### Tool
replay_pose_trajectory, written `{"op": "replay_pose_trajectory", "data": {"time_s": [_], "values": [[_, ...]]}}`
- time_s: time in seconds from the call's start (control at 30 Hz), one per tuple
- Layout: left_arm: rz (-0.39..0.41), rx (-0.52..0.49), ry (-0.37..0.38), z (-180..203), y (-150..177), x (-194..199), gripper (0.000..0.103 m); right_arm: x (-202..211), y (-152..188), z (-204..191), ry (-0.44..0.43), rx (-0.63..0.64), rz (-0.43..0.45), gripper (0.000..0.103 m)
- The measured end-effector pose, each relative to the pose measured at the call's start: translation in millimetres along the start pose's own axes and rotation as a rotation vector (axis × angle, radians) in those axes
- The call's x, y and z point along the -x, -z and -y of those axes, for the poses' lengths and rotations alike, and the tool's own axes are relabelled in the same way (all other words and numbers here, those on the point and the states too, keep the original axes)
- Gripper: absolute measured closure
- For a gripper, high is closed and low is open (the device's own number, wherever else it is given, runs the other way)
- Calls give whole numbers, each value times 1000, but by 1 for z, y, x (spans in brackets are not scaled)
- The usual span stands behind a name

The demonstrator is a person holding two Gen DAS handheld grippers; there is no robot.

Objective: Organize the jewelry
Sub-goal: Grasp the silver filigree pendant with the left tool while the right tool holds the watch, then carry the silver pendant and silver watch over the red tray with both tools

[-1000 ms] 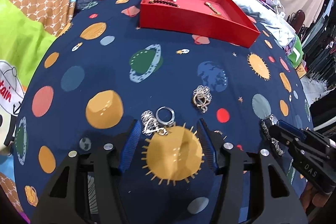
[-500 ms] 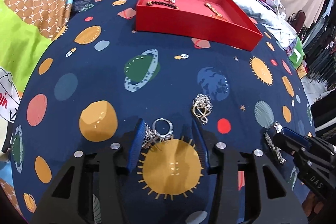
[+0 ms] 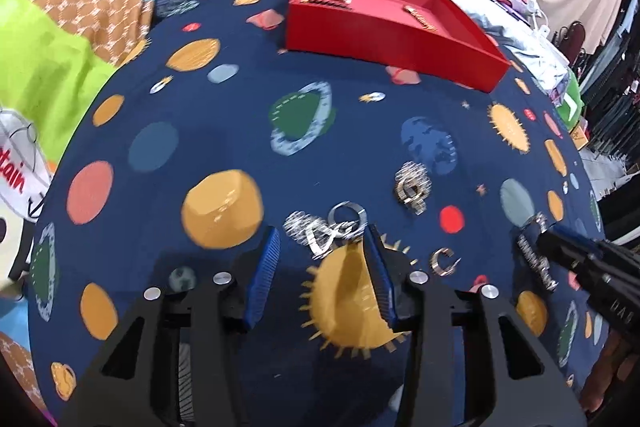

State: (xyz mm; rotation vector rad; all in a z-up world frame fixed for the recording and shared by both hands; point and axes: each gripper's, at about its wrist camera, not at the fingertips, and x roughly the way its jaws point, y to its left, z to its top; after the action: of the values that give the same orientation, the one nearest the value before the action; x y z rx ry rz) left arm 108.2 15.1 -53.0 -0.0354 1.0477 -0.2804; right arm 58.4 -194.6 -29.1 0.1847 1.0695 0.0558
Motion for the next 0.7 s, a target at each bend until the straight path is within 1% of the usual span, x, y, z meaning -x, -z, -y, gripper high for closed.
{"op": "replay_pose_trajectory", "data": {"time_s": [0.17,0.27,0.3,0.33,0.47,0.53,0.7], "values": [[13,-15,-27,1,1,0,66,-1,0,-6,-9,6,-3,80],[32,-32,-46,1,1,-2,78,0,1,-7,-13,11,-3,80],[34,-30,-42,0,1,-2,84,0,1,-7,-13,11,-3,80],[34,-28,-37,-1,0,-2,86,0,1,-7,-13,10,-3,80],[38,-32,-18,-1,2,0,87,0,1,-7,-12,7,-4,80],[43,-36,-4,1,3,1,91,1,1,-8,-14,9,-2,80],[36,-25,30,3,3,6,91,3,1,-7,-15,8,2,80]]}}
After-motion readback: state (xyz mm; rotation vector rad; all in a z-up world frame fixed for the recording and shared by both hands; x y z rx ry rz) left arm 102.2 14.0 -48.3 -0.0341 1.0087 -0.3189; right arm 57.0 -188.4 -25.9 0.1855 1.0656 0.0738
